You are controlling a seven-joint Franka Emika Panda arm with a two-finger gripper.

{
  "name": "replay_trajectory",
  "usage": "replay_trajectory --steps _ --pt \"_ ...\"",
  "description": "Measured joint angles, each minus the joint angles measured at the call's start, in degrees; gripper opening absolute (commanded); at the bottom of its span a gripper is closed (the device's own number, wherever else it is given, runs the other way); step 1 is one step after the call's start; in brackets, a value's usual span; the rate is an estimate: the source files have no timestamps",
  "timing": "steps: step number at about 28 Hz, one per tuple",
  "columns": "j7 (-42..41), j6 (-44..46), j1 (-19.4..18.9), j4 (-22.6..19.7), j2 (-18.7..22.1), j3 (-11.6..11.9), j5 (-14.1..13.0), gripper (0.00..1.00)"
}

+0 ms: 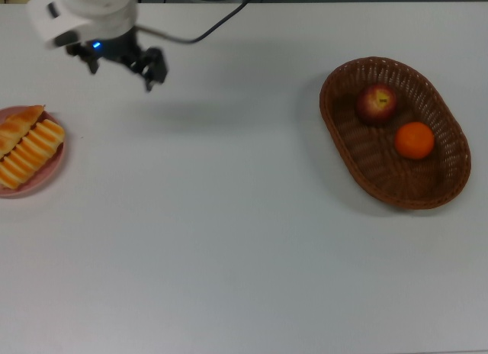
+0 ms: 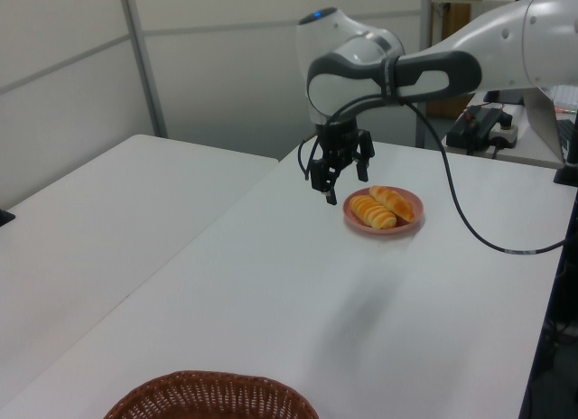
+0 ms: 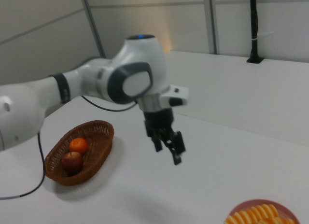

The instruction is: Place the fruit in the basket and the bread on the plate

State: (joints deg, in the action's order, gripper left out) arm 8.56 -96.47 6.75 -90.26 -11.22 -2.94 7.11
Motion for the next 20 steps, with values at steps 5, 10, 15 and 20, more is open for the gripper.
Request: replay_trajectory --steps 5,10,15,20 --pt "-3.91 6.05 -1.73 2.47 1.29 -0.41 -0.06 1.0" --pt "-7.53 8.51 -1.78 3.37 2.54 -1.0 -0.09 1.0" --pt "-8.78 9.63 -1.78 3.39 3.42 -1.06 -0.1 1.0" --pt "-9.22 9.69 -1.78 3.39 3.5 -1.06 -0.1 1.0"
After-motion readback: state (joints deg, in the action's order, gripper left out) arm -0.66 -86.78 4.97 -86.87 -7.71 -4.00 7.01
